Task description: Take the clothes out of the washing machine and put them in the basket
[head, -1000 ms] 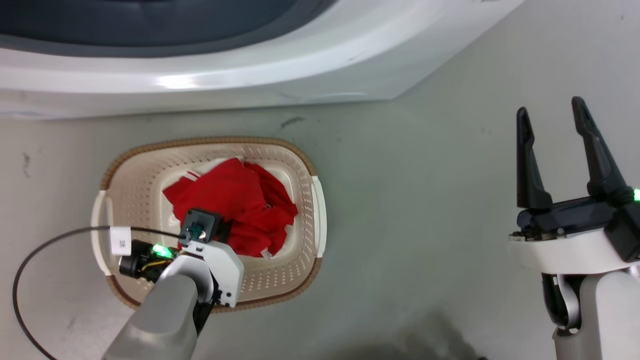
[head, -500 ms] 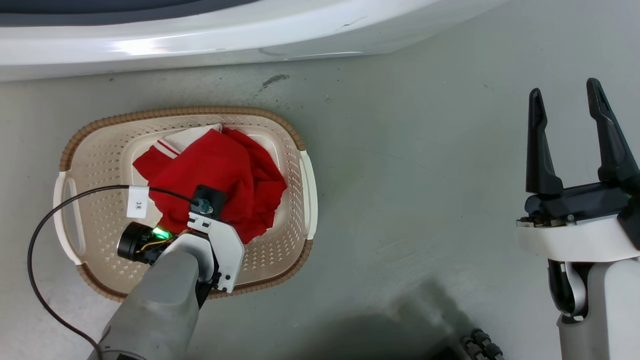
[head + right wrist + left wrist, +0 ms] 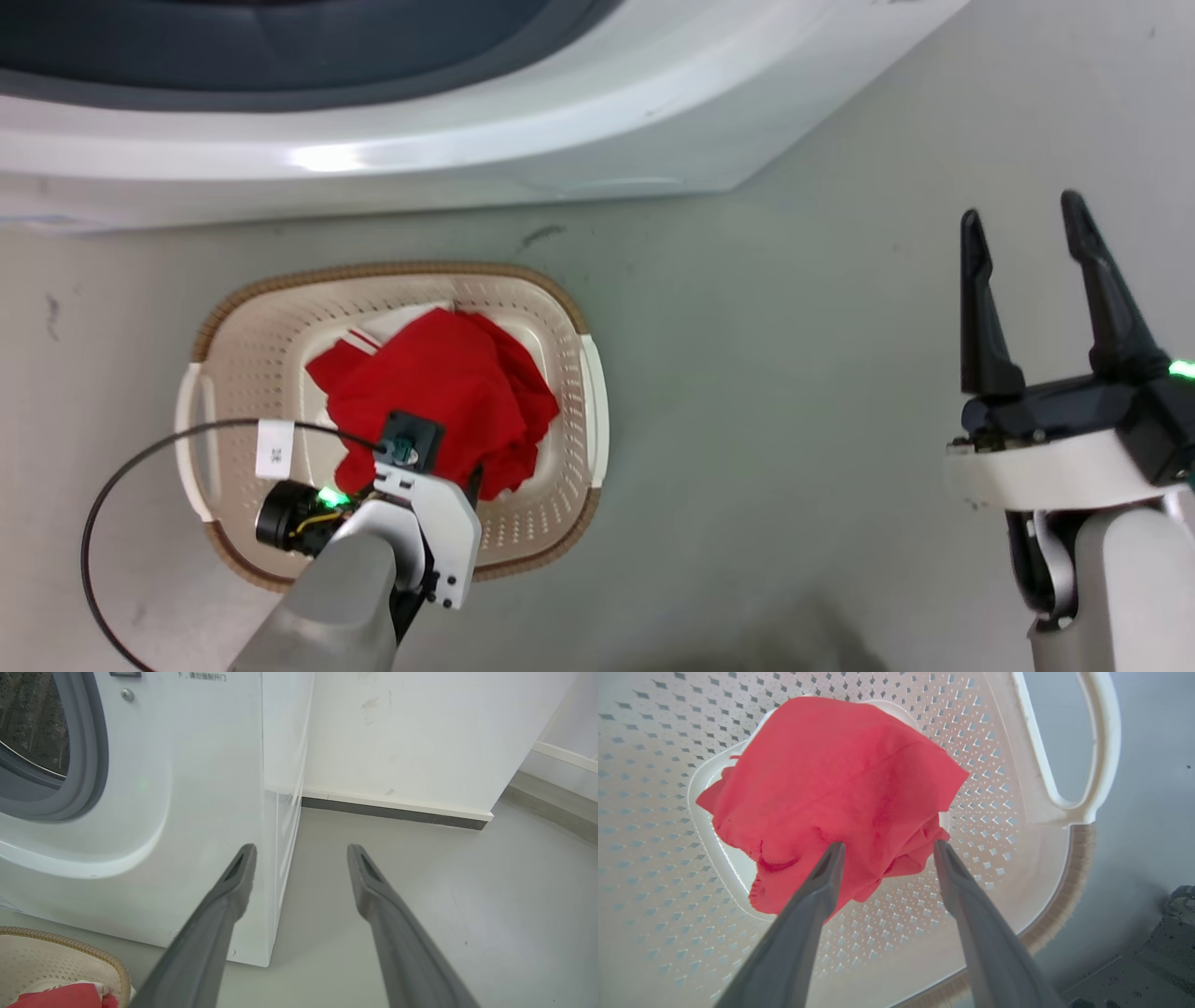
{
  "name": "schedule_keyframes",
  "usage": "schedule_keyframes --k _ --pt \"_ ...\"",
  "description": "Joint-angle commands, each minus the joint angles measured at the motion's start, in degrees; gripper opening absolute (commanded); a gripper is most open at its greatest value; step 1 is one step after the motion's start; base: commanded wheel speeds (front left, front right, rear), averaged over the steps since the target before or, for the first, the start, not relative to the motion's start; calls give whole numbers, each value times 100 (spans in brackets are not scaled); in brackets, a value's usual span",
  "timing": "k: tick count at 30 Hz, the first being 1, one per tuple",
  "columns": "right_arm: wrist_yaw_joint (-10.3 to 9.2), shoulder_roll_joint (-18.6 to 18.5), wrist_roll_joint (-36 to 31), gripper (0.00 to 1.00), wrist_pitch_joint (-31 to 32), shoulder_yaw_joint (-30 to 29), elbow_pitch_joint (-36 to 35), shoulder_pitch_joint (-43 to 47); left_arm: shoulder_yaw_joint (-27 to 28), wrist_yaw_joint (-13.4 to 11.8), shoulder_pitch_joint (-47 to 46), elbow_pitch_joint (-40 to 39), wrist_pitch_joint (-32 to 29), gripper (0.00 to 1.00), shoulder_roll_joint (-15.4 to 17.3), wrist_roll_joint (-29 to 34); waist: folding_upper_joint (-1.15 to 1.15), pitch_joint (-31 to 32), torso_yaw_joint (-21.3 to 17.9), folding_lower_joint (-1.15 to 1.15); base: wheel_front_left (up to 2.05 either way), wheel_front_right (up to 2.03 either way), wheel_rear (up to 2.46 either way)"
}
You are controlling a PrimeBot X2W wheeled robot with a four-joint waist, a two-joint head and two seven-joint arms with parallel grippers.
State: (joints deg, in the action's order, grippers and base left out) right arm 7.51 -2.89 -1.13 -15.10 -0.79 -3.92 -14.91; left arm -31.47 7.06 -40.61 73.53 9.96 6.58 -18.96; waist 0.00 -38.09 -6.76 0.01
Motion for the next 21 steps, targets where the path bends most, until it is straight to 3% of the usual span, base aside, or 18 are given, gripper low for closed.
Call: schedule_keyframes --k 1,6,10,21 --pt "-4 5 -39 100 -10 23 40 146 -15 20 154 9 146 100 -34 -45 0 456 152 -1 0 0 0" --pt "-4 4 -105 100 -9 31 152 454 -3 19 448 -28 422 100 -86 -131 0 1052 317 -1 0 0 0" --pt "-4 4 -131 100 -9 34 216 680 95 -127 696 -250 518 100 -57 -200 0 1464 407 -1 0 0 0" --pt "-4 4 -145 100 -10 -8 345 1254 856 -866 1899 -2663 523 100 300 34 0 2385 629 -1 0 0 0"
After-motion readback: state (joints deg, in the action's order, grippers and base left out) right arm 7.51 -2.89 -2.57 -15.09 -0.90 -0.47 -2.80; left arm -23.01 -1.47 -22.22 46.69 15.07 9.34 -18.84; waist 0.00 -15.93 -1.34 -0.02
